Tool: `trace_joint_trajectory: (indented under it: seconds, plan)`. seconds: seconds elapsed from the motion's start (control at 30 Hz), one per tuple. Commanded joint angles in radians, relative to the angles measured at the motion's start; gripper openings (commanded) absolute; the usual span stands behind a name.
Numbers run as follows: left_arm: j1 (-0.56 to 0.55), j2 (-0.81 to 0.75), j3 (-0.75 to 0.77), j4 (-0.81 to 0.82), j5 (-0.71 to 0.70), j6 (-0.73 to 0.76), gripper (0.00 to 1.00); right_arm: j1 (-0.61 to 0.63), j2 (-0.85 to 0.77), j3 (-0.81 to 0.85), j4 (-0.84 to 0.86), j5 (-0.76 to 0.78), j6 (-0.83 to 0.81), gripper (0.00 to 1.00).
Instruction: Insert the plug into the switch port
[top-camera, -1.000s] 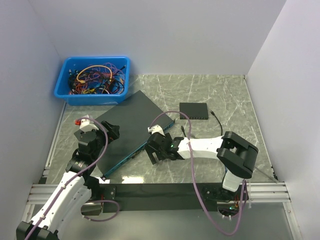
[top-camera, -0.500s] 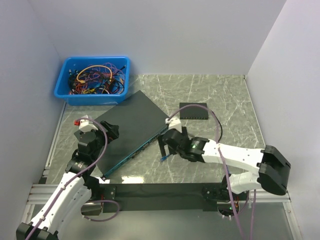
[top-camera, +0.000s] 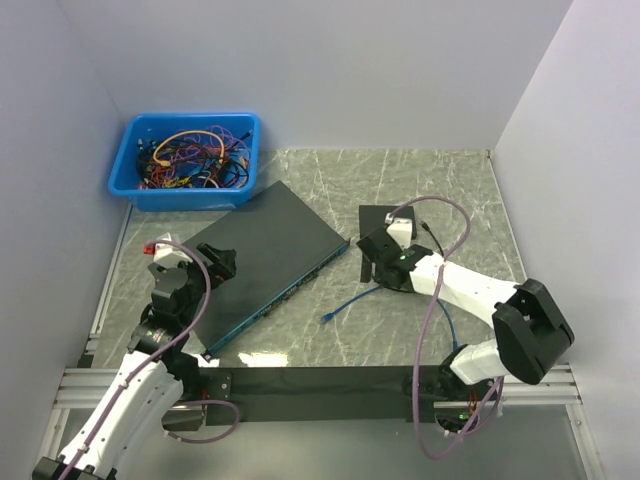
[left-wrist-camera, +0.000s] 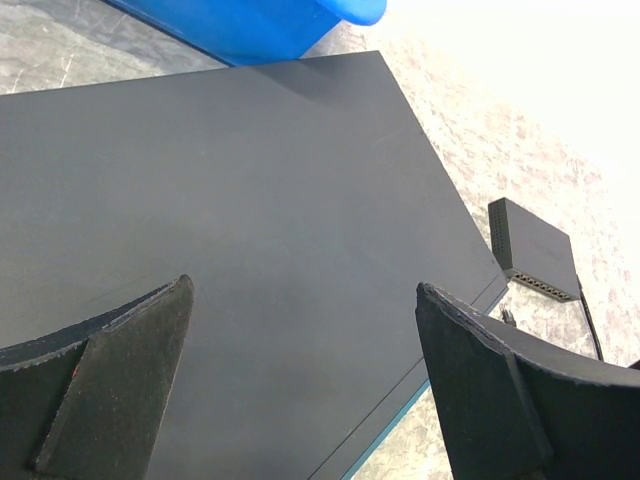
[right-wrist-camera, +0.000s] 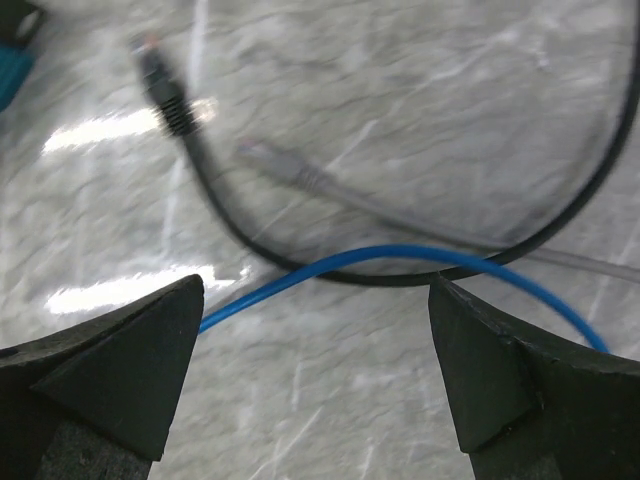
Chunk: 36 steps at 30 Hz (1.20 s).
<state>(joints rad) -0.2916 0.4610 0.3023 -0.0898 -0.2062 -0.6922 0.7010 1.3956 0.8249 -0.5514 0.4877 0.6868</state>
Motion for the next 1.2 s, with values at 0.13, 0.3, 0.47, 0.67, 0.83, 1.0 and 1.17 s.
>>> trace_joint_trajectory:
  seconds: [0.13,0.3,0.47,0.67,0.83,1.0,1.17]
  plan:
    - [-0.003,-0.01,-0.008,0.01,0.019,-0.01,0.99,-0.081,0.034,-0.012,-0.006,-0.011,-0.013,1.0]
    - [-0.003,-0.018,-0.012,0.009,0.024,-0.01,1.0,-0.133,0.062,-0.058,0.071,-0.167,-0.017,1.0]
    - [-0.003,-0.018,-0.014,0.01,0.024,-0.012,0.99,-0.155,0.091,-0.052,0.087,-0.204,-0.03,1.0]
    - [-0.003,-0.007,-0.014,0.012,0.024,-0.012,0.99,-0.169,0.121,-0.038,0.094,-0.228,-0.043,0.96]
    - [-0.003,-0.002,-0.015,0.013,0.021,-0.01,0.99,-0.176,0.125,-0.038,0.119,-0.253,-0.049,0.48]
    - [-0.003,0.018,-0.012,0.021,0.007,-0.007,0.99,-0.178,0.117,-0.035,0.125,-0.27,-0.047,0.04]
    - [-0.003,0.047,-0.003,0.021,-0.002,-0.004,0.99,-0.175,0.054,-0.049,0.114,-0.265,-0.04,0.0]
